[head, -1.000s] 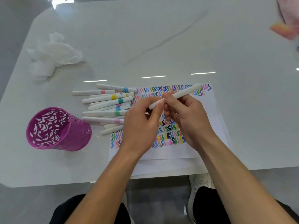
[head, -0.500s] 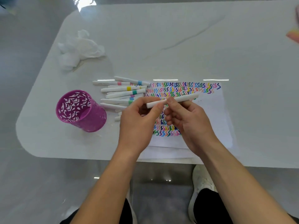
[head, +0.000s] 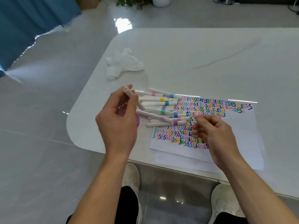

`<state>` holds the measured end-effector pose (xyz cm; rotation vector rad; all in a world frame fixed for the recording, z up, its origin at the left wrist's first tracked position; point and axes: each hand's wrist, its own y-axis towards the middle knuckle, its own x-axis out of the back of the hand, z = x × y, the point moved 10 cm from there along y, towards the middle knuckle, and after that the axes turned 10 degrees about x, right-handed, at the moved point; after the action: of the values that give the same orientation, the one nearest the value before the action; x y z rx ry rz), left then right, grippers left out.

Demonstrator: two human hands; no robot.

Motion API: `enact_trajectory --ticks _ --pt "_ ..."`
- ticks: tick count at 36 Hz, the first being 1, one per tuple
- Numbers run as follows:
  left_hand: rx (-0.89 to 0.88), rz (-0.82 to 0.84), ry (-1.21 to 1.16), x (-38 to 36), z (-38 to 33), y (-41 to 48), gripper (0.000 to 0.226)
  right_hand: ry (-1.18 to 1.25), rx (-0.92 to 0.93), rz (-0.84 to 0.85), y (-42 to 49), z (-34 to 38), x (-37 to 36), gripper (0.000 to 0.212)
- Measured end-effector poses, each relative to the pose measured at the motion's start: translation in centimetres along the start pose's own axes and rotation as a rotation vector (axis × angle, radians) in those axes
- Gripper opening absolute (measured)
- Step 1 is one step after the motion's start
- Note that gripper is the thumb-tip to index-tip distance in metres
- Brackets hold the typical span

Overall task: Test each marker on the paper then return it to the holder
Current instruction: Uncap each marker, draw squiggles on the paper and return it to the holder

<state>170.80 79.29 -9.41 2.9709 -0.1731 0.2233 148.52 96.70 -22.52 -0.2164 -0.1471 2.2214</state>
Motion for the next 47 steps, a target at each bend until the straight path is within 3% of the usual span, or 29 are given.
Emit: enact_trajectory --ticks 11,17,24,31,40,47 --pt "-0.252 -0.178 0.103 2.5 -2.9 -0.5 0.027 -0.042 0.021 0.023 0.2 0.2 -1.2 0.011" --pt "-0.129 -0.065 0.303 1.4 -0.4 0.4 0.036 -0.041 0.025 0.017 0.2 0.3 -0.8 0.01" --pt "-0.03 0.028 0.596 0.5 2.1 0.7 0.018 -0.057 0.032 0.015 0.4 0.3 -0.6 0.009" --pt "-0.07 0.027 0.659 0.2 1.6 0.6 0.017 -0.072 0.04 0.023 0.4 0.4 -0.5 0.009" --pt "-0.24 -0.002 0.643 -1.2 -1.7 -0.8 0.043 -0.082 0.062 -0.002 0.5 0.9 1.1 0.008" --pt "-0.439 0.182 0.58 -6.0 -3.0 -4.1 0.034 -0.149 0.106 -0.032 0.4 1.4 3.0 0.007"
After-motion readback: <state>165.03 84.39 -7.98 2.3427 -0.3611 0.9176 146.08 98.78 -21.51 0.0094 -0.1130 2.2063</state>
